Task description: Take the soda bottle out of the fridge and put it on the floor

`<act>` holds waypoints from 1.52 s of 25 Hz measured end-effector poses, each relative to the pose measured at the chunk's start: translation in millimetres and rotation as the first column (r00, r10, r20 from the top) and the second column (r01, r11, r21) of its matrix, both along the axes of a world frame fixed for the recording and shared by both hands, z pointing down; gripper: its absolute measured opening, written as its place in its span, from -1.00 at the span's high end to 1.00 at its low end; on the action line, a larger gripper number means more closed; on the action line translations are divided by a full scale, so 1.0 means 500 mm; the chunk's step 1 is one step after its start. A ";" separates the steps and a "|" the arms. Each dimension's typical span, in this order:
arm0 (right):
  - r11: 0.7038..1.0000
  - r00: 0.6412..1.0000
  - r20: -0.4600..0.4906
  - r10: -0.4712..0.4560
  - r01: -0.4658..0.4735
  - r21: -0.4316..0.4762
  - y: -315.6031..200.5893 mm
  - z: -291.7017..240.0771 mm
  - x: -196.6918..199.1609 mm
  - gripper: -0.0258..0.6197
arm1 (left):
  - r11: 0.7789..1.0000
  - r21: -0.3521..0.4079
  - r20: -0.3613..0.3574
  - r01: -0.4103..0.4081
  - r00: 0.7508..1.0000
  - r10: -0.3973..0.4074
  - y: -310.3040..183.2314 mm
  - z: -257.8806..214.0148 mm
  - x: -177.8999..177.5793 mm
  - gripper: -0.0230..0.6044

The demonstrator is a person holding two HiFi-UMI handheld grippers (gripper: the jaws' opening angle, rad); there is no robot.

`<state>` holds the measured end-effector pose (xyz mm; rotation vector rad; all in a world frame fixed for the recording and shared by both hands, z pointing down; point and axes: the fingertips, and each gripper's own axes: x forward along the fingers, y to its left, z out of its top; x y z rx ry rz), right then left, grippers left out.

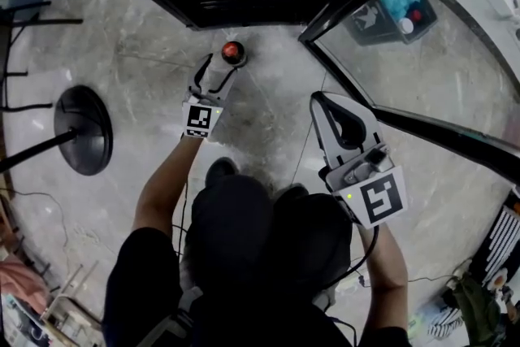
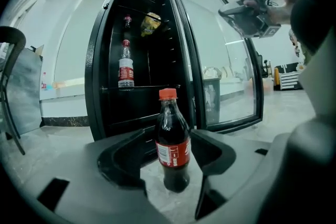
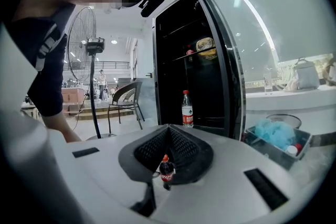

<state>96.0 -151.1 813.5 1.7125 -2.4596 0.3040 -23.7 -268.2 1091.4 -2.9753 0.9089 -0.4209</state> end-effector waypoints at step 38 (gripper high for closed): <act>0.994 0.992 0.085 0.096 -0.100 0.046 0.065 -0.680 -0.042 0.86 | 0.997 0.077 -0.086 0.030 0.996 -0.024 0.078 -1.030 -0.039 0.85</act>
